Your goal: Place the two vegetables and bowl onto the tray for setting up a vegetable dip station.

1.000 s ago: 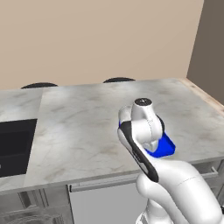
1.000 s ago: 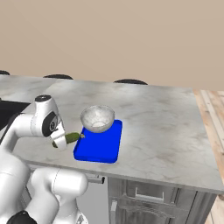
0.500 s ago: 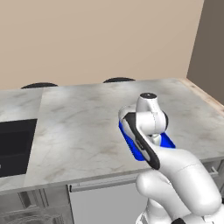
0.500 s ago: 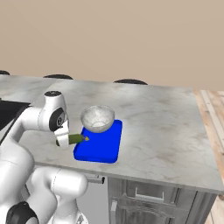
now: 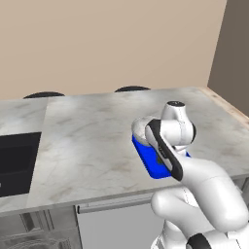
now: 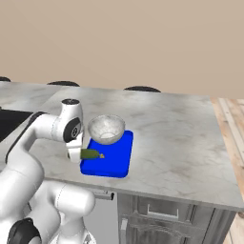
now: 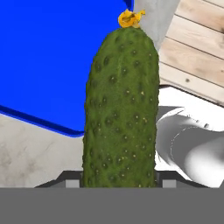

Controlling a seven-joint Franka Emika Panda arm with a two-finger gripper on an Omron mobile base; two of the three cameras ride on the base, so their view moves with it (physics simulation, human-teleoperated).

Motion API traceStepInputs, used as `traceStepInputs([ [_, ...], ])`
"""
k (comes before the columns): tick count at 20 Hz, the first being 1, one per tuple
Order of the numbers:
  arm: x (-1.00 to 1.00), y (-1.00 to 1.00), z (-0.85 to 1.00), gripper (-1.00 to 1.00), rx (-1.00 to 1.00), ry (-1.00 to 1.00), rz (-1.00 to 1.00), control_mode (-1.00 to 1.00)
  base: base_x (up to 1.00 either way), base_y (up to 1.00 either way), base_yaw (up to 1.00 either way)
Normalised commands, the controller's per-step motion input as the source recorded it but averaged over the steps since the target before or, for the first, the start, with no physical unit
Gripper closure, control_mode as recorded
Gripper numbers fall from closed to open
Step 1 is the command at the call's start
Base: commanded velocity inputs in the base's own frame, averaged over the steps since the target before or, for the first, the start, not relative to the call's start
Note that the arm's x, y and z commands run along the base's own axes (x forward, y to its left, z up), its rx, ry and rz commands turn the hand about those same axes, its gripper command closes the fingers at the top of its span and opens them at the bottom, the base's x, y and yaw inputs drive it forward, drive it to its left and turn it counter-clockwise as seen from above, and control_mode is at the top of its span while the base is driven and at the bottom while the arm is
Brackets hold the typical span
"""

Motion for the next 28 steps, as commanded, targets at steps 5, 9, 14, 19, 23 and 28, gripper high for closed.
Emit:
traceStepInputs([
  [5, 0.14, -0.14, -0.08, 1.00, 0.00, 0.00, -0.07, -1.00, 0.00, 0.00, 0.00],
  [9, 0.18, -0.12, -0.11, 1.00, 0.00, 0.00, -0.02, -1.00, 0.00, 0.00, 0.00],
  [14, 0.18, -0.07, -0.14, 1.00, 0.00, 0.00, 0.00, -1.00, 0.00, 0.00, 0.00],
  [19, 0.14, -0.09, -0.10, 1.00, 0.00, 0.00, 0.00, -1.00, 0.00, 0.00, 0.00],
  [23, 0.08, -0.10, -0.09, 1.00, 0.00, 0.00, 0.00, -1.00, 0.00, 0.00, 0.00],
  [28, 0.08, -0.08, -0.06, 1.00, 0.01, -0.01, -0.01, -1.00, 0.00, 0.00, 0.00],
])
